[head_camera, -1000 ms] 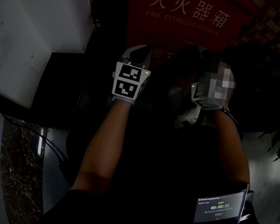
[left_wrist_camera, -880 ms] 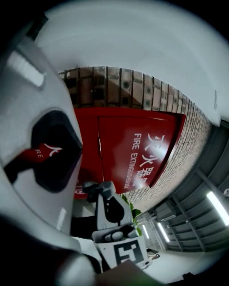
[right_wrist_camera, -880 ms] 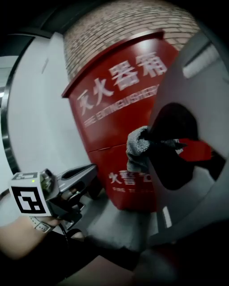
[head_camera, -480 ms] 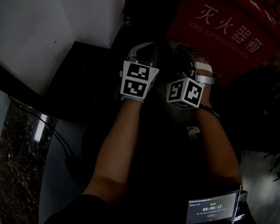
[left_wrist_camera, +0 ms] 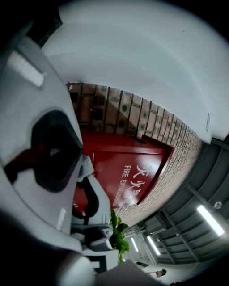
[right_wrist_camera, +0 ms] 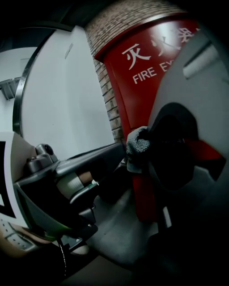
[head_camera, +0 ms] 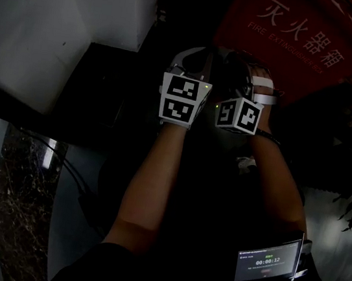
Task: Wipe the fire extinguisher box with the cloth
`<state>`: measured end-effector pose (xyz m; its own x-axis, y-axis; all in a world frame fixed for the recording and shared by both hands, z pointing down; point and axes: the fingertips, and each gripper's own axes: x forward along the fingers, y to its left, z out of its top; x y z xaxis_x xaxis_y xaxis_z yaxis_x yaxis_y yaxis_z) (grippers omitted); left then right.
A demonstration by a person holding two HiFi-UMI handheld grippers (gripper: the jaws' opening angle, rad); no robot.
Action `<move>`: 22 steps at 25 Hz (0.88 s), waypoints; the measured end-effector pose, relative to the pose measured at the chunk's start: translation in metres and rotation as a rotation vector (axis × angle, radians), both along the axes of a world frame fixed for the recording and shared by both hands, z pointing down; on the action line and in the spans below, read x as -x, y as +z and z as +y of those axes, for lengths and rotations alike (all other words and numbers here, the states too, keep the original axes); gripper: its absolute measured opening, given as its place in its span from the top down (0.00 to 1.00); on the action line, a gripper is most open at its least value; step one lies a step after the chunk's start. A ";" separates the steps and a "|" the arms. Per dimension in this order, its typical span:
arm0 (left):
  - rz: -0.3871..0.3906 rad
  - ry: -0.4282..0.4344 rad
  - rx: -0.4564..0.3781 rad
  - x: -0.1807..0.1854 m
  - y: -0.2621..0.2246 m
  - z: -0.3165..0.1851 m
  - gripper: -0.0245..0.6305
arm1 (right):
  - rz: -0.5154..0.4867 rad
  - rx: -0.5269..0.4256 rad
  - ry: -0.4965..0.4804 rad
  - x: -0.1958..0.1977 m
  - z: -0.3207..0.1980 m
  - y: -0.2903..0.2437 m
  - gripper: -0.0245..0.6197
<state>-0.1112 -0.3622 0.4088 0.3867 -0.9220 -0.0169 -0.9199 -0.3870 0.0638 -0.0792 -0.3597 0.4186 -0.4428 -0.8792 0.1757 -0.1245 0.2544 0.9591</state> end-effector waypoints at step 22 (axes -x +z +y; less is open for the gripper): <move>-0.161 0.287 -0.006 -0.128 0.033 0.028 0.96 | -0.024 0.033 0.252 -0.200 0.002 0.016 0.90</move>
